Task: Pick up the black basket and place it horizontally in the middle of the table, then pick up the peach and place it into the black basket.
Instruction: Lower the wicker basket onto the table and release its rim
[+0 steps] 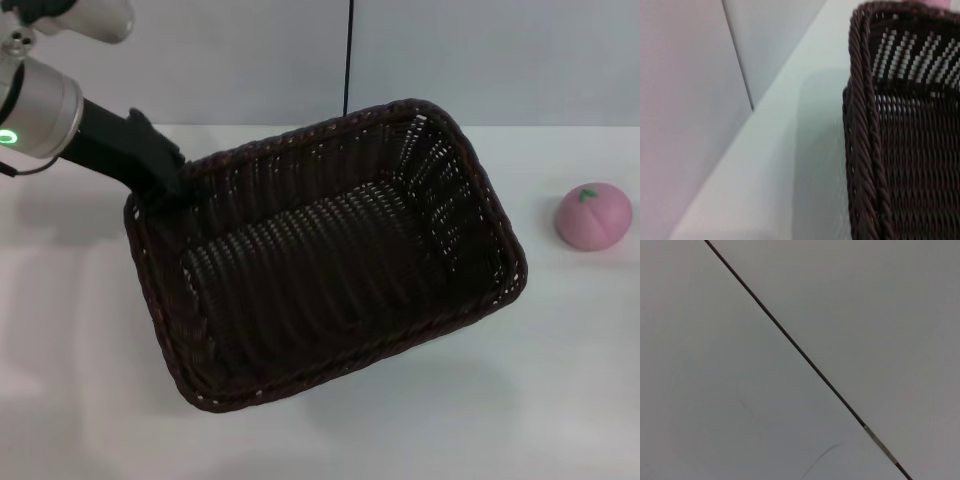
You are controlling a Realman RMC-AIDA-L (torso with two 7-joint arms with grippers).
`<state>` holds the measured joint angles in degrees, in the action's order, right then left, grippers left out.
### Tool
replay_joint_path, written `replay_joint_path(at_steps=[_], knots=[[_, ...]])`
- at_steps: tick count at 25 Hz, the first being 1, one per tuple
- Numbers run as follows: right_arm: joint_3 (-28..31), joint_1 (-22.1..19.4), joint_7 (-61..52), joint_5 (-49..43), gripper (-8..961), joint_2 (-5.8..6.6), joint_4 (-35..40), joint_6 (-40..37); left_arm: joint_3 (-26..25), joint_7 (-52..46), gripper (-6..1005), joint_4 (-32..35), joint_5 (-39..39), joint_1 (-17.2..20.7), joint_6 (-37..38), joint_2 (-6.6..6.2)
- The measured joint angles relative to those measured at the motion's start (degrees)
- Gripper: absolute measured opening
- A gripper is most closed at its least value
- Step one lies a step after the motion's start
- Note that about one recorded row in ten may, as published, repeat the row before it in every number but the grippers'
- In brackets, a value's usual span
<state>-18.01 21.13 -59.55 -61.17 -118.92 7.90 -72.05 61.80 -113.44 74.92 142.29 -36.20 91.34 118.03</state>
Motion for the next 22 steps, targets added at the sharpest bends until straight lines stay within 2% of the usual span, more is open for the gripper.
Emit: replay_joint_path(at_steps=[2, 3, 6, 16, 22], knots=[[0.0, 0.0, 0.0, 0.0, 603, 0.0, 0.0, 0.3, 0.0, 0.0, 214, 0.0, 0.0, 0.0, 0.0, 0.0], [0.0, -0.1, 0.0, 0.0, 603, 0.0, 0.0, 0.6, 0.0, 1.3, 214, 2.2, -2.5, 1.5, -0.1, -0.01], [0.0, -0.1, 0.0, 0.0, 603, 0.0, 0.0, 0.7, -0.3, 2.5, 207, 3.3, -4.7, 2.3, -0.3, -0.05], [0.1, -0.1, 0.0, 0.0, 603, 0.0, 0.0, 1.2, -3.1, 5.1, 197, 5.0, -9.4, 2.5, 0.1, -0.2], [0.1, -0.2, 0.0, 0.0, 603, 0.0, 0.0, 1.3, -6.3, 8.1, 197, 5.1, -14.1, 1.9, 1.8, -0.73]])
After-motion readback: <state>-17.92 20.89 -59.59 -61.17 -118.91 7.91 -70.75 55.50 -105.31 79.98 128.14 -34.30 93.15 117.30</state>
